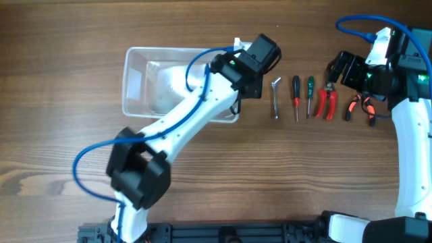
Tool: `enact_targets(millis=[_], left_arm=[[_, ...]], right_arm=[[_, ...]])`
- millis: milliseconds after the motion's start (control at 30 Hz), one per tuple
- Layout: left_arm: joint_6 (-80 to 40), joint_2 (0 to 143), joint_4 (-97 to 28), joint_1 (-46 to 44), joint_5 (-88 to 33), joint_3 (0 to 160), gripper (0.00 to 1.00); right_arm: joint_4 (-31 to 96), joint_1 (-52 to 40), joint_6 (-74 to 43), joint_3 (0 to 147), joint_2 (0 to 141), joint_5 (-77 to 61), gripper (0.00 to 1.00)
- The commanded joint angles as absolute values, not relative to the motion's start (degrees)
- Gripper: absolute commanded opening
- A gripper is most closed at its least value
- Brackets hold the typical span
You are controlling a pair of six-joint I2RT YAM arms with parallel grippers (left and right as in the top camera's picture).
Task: Pack container
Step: 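Slide the container right toward the tools with the left gripper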
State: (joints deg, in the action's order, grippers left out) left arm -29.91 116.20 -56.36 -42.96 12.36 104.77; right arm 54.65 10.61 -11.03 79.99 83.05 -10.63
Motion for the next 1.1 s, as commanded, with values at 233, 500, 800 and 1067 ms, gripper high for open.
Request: enact_targets(millis=[233,500,800,1067], left_arm=[[-34.0,125.6,-52.2,-42.7,14.2,105.9,0.04],[-35.4,127.4,-47.9,-42.2,13.7,105.9,0.09],[-35.4,127.3,-47.1,-42.0,13.6,105.9,0.66],[-31.7,123.9,-48.9,-41.7,14.4,110.5,0.88]], right_arm=[[55.4,10.6,-10.7,81.3,83.0,-9.9,1.0],[55.8,10.6,-10.6,81.3,83.0,-9.8,1.0],[55.7,10.6,-10.6,81.3,83.0,-9.8,1.0],[55.3,10.6,-10.5,81.3,83.0,-9.8,1.0]])
